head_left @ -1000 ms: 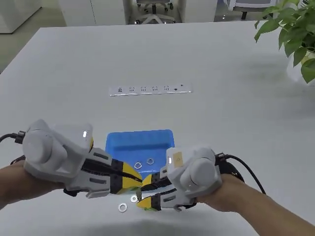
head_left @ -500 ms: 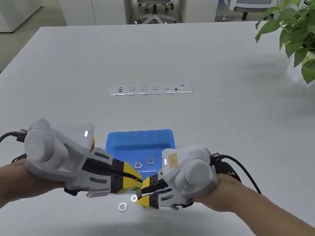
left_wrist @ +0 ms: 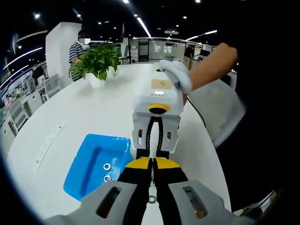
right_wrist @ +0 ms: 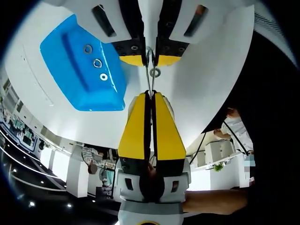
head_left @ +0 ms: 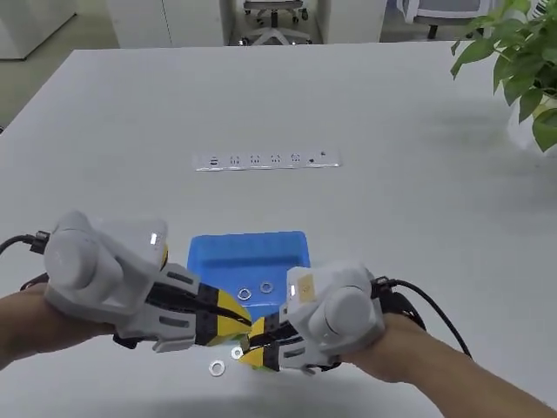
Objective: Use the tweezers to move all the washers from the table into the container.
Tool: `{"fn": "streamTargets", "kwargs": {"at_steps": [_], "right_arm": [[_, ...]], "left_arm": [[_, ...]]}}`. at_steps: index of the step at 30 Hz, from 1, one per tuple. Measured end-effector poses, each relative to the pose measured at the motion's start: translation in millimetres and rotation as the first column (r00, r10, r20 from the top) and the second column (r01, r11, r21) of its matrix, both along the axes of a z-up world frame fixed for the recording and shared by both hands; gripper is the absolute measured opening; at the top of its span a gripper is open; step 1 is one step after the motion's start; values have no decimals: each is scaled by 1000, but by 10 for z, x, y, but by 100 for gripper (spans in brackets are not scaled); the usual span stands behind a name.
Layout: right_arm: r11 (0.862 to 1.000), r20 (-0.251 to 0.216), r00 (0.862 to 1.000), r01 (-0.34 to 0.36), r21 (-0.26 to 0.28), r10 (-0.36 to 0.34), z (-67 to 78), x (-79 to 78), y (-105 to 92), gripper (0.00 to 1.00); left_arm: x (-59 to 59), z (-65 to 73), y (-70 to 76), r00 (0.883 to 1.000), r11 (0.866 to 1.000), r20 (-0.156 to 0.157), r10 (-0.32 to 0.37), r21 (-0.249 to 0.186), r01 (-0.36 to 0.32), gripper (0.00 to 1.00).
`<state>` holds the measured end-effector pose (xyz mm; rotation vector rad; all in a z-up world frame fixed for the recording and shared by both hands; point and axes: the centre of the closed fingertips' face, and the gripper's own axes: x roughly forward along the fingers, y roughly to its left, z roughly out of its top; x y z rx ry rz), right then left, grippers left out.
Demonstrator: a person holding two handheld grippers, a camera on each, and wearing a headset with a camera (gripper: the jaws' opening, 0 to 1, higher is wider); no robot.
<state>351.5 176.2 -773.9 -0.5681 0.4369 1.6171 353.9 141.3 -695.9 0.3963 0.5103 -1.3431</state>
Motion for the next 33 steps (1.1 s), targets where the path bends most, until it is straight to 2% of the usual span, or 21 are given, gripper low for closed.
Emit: {"fn": "streamTargets", "kwargs": {"at_steps": [8, 14, 21, 25, 27, 33], "right_arm": [[1000, -1, 1000, -1, -2, 1, 7, -1, 11, 8], [1000, -4, 1000, 1, 4, -1, 31, 1, 24, 9], [1000, 4, 1000, -1, 9, 1, 93, -21, 33, 9], [1000, 5, 1000, -1, 8, 1, 128, -43, 28, 9], [1000, 6, 1000, -1, 8, 1, 147, -48, 24, 9], [1000, 17, 1000, 2, 14, -2, 248, -54, 1, 9]], "left_arm": [[-9, 14, -6, 1000, 1000, 12, 10, 13, -10, 6], [0, 78, 7, 999, 999, 17, 34, 0, -35, 9], [-13, 126, 73, 997, 997, 5, 74, -18, -74, 23], [-26, 124, 127, 994, 993, -18, 109, -31, -110, 31], [-43, 115, 159, 993, 993, -13, 117, -29, -117, 32], [-65, 130, 227, 984, 983, -34, 172, -58, -174, 42]]}}
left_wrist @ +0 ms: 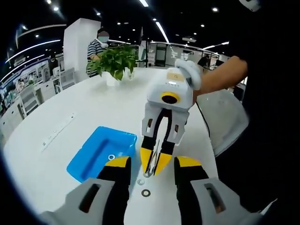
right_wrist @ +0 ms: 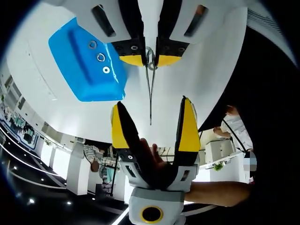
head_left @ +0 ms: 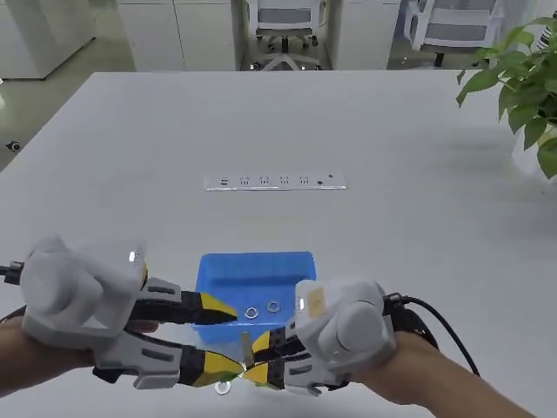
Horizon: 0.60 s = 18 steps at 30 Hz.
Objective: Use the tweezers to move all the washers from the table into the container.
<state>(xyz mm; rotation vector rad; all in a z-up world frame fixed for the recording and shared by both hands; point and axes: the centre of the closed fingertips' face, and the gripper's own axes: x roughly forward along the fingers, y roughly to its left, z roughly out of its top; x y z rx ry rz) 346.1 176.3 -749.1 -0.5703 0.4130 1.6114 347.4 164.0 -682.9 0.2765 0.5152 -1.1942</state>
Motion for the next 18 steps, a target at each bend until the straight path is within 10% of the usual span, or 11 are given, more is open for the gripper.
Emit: {"fn": "streamTargets", "kwargs": {"at_steps": [18], "right_arm": [[1000, 43, 999, -12, 8, 12, 293, 13, -8, 9]], "left_arm": [[-13, 58, 262, 981, 980, 8, 195, -51, -194, 74]]}}
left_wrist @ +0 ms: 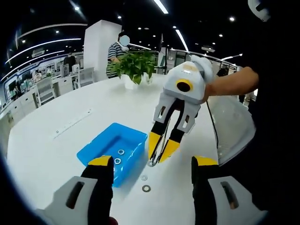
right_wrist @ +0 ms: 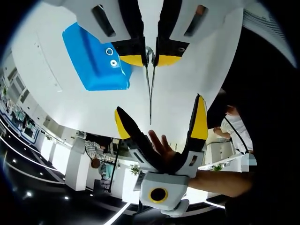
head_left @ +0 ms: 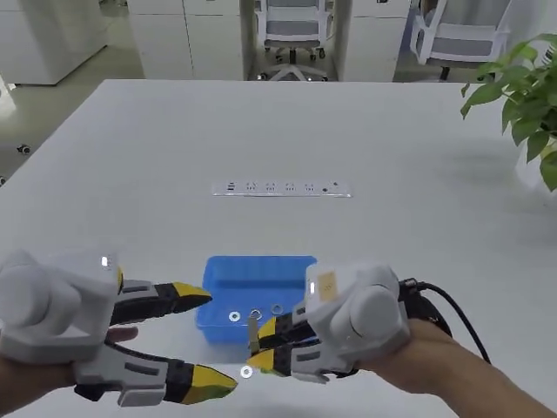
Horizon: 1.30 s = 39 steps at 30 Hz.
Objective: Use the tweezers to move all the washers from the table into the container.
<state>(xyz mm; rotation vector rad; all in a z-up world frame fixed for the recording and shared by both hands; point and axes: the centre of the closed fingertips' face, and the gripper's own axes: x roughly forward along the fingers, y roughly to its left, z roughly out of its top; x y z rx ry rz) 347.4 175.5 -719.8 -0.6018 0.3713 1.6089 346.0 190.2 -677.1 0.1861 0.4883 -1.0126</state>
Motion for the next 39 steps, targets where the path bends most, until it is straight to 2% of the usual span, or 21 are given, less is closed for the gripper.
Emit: {"fn": "streamTargets", "kwargs": {"at_steps": [5, 10, 16, 19, 30, 39], "right_arm": [[1000, 5, 1000, 1, 2, -1, 80, 47, -11, 9], [1000, 16, 1000, 6, 12, -6, 173, 132, -22, 9], [1000, 24, 1000, 19, 20, -20, 213, 265, -50, 9], [1000, 26, 999, 19, 18, -19, 206, 312, -56, 9], [999, 33, 999, 32, 22, -33, 157, 534, -98, 9], [999, 32, 999, 41, 24, -42, 59, 675, -83, 9]], "left_arm": [[4, 21, 60, 998, 998, 8, 65, -11, -65, 82], [-11, 18, 92, 995, 995, 9, 102, -13, -102, 88], [1, 51, 116, 988, 988, 27, 155, -20, -154, 95], [5, 53, 124, 985, 985, 32, 170, -18, -169, 99], [66, 44, 149, 975, 976, 36, 219, -17, -218, 99], [112, 22, 150, 973, 973, 39, 229, -19, -228, 99]]}}
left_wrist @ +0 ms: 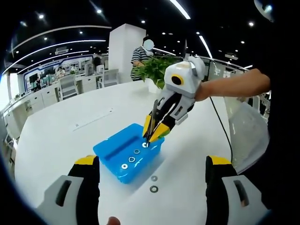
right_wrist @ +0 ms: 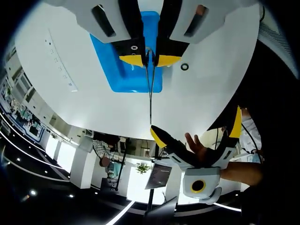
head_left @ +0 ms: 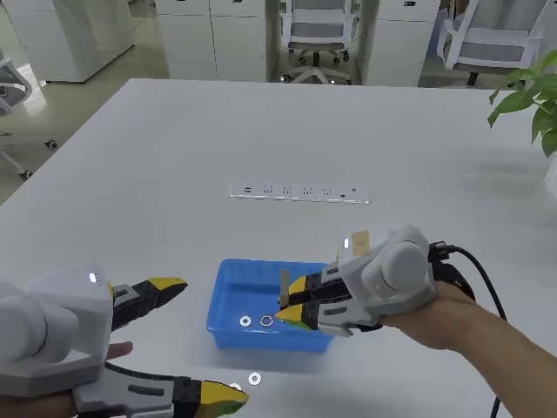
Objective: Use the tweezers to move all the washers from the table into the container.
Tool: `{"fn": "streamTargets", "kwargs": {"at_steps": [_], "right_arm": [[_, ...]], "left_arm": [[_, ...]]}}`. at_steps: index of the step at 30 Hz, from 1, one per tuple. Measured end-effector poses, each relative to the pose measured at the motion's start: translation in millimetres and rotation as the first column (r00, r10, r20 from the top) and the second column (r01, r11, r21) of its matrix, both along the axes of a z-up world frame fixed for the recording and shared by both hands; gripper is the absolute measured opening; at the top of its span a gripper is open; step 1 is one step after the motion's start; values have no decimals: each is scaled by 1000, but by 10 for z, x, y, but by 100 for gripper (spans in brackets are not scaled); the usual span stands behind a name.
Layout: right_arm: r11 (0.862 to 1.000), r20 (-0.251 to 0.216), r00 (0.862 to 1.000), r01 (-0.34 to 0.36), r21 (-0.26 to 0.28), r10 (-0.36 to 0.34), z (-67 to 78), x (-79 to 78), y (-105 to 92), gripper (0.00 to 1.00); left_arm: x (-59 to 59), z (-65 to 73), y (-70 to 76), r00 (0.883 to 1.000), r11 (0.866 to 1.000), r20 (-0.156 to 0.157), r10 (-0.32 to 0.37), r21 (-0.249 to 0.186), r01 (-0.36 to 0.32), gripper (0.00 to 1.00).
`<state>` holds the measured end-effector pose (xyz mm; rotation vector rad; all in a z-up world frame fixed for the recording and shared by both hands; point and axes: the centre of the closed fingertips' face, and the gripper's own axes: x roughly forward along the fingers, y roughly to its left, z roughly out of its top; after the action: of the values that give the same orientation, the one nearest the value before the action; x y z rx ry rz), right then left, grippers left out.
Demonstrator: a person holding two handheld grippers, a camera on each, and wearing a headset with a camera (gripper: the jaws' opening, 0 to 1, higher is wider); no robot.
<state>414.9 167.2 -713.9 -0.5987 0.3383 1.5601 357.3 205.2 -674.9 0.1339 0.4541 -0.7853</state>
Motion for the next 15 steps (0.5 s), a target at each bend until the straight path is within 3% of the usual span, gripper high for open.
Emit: {"fn": "streamTargets", "kwargs": {"at_steps": [15], "right_arm": [[1000, -11, 1000, 2, -9, -2, -202, 163, 38, 9]], "left_arm": [[115, -16, -15, 1000, 1000, 5, -5, 0, 5, 99]]}}
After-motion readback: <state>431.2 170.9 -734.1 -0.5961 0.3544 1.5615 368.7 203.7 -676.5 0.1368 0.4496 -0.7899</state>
